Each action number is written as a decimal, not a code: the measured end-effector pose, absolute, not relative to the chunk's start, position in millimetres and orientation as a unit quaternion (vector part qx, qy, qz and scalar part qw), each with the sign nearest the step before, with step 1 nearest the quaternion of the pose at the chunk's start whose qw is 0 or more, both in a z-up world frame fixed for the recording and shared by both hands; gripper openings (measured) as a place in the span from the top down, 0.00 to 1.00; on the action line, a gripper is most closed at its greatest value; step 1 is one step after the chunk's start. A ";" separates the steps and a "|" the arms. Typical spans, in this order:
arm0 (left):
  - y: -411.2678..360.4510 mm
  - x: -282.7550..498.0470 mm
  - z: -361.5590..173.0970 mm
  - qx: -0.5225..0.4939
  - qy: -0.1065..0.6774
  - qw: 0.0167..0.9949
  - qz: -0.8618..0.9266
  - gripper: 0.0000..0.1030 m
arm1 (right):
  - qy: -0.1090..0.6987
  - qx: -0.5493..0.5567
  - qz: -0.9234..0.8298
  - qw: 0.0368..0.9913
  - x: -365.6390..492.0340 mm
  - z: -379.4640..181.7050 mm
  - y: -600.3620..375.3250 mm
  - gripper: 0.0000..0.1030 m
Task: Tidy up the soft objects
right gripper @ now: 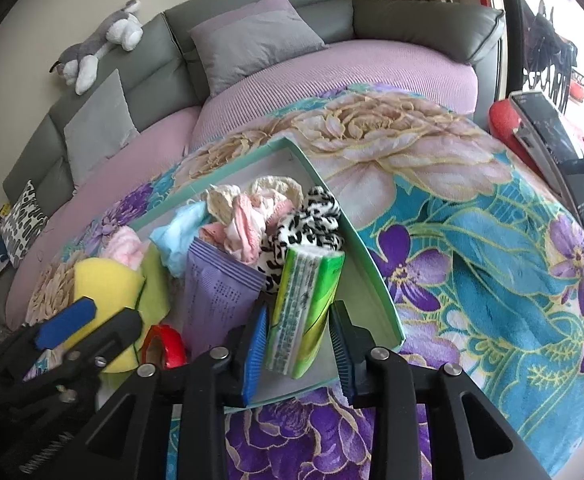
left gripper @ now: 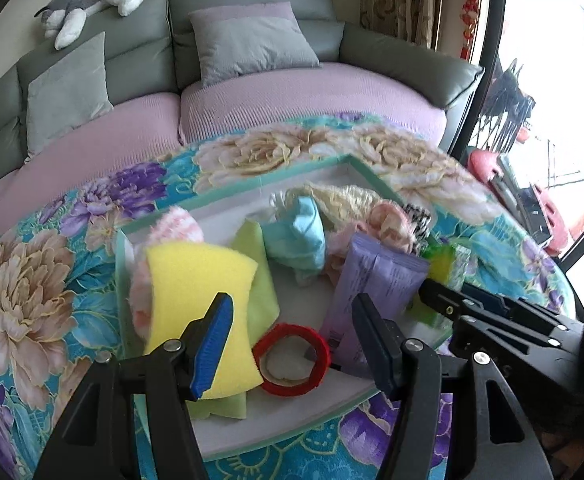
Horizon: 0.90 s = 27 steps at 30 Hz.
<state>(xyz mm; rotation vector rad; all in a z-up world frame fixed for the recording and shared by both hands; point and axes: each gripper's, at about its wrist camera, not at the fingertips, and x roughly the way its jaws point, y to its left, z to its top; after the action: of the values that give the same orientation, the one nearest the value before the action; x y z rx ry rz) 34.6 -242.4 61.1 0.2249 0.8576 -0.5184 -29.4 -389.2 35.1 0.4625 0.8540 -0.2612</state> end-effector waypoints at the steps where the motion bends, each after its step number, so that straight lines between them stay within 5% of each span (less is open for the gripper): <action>1: -240.2 33.9 65.8 0.103 0.405 0.874 -0.248 0.39 | 0.406 0.221 -0.125 0.878 -29.6 36.4 -389.2 0.66; 12: -196.7 44.9 90.6 0.034 0.378 0.906 -0.186 0.38 | 0.375 0.205 -0.119 0.896 -31.7 52.0 -382.1 0.45; 15: -181.4 49.6 90.9 0.017 0.378 0.913 -0.155 0.20 | 0.376 0.200 -0.118 0.897 -31.0 52.1 -380.1 0.42; 27: -137.4 60.3 73.7 -0.016 0.398 0.914 -0.076 0.13 | 0.384 0.172 -0.125 0.898 -27.4 53.1 -369.6 0.25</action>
<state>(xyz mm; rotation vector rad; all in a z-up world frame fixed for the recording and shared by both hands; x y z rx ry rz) 60.3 -137.4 73.7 -0.0334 0.8188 -0.1572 -27.4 -369.6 53.1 0.3556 0.7956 -0.2589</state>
